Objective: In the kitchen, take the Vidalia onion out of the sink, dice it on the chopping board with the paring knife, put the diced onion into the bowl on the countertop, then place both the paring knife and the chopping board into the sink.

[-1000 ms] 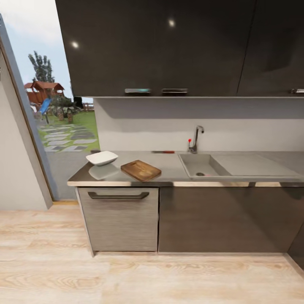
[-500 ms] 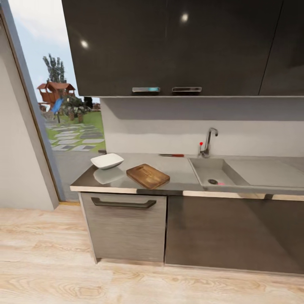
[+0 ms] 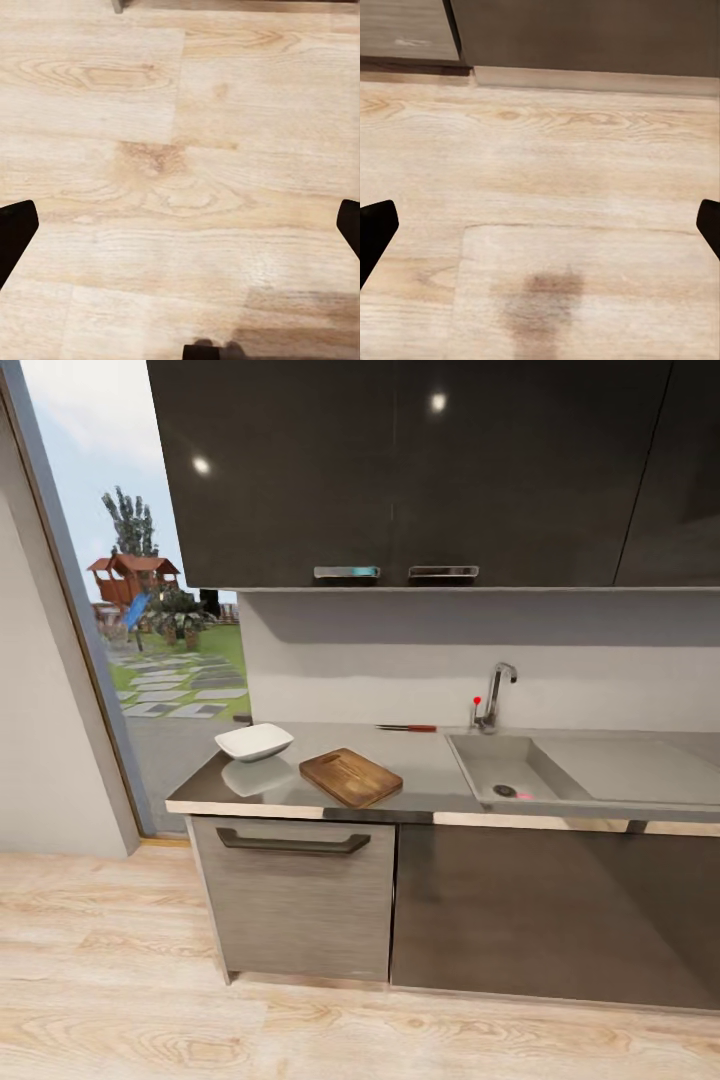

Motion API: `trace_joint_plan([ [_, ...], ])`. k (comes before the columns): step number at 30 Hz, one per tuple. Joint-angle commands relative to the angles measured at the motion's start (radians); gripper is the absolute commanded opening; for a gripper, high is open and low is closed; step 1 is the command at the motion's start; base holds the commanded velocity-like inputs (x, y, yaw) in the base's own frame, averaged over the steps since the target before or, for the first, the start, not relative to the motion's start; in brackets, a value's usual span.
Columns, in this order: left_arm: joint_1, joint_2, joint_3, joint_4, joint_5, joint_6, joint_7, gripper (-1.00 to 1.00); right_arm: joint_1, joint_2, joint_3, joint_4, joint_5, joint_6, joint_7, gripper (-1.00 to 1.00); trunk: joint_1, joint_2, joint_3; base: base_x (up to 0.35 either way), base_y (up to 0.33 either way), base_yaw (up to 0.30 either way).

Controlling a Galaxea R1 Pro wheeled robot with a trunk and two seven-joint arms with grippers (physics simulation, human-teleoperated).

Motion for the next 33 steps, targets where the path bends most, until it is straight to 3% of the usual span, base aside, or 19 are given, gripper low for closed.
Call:
trace_joint_plan([
  [1,0.0,0.0,0.0,-0.001,-0.001,-0.001,0.002,1.0,-0.001,0.0,0.0,0.002,0.001,-0.003,-0.004,1.0,0.0,0.0,-0.001,0.0,0.0,0.0],
  [20,0.0,-0.001,0.0,0.003,-0.002,-0.002,0.002,1.0,-0.001,0.002,-0.002,0.003,-0.001,-0.003,-0.004,1.0,0.0,0.0,-0.001,-0.007,0.0,0.0],
  [33,0.0,-0.001,-0.001,0.004,-0.001,-0.002,0.002,1.0,-0.001,0.002,-0.004,0.003,-0.001,-0.002,-0.005,1.0,0.0,0.0,-0.001,-0.298,0.0,0.0],
])
